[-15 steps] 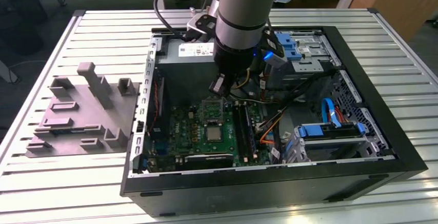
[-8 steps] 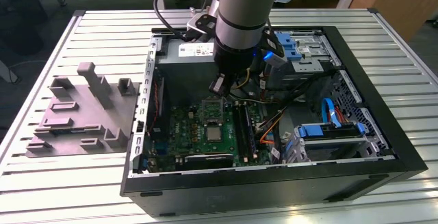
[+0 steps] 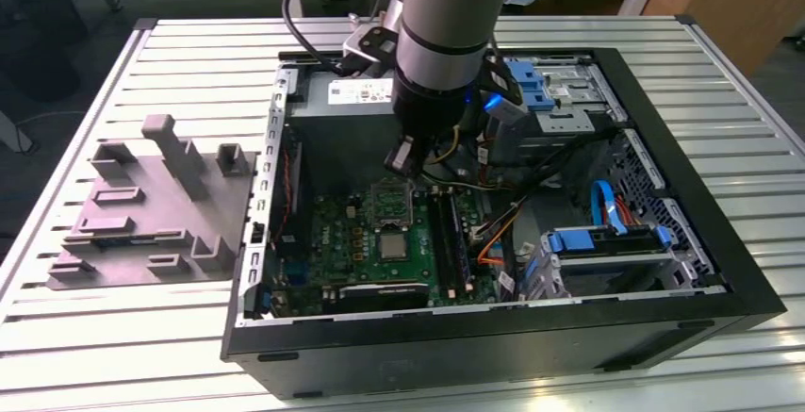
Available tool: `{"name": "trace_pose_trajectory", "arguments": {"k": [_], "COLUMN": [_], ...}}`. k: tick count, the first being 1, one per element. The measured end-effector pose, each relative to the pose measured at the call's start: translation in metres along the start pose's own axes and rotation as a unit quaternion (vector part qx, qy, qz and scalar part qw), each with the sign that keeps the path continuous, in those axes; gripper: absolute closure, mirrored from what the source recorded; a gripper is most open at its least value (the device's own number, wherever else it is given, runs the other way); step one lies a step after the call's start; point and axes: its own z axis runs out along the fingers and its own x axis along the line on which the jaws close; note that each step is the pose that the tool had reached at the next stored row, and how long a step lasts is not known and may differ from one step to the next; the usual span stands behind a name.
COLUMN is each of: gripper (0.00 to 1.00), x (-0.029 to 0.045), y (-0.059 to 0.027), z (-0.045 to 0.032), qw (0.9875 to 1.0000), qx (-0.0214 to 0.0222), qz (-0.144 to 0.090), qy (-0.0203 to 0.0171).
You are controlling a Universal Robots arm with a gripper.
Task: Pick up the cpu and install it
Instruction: 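Close the cpu cover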
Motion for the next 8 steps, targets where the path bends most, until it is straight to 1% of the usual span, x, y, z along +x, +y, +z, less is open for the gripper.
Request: {"name": "trace_pose_trajectory", "arguments": {"k": [1,2,3,4,5,8], "gripper": [0.89,0.89,0.89,0.89,0.89,0.89], "x": [0.0001,0.0001,0.0003,0.0004,0.0007,0.0017], "y": [0.0000,0.0000,-0.0001,-0.0002,-0.0003,-0.0007], "z": [0.0000,0.0001,0.0001,0.0001,0.0000,-0.0001], "qw": [1.0000,0.9999,0.9999,0.9999,0.9998,0.9998], "qx": [0.0024,0.0052,0.0074,0.0086,0.0090,0.0090], "qz": [-0.001,-0.001,-0.002,-0.002,-0.003,-0.005], "qy": [0.0039,0.0086,0.0121,0.0142,0.0151,0.0154]}}
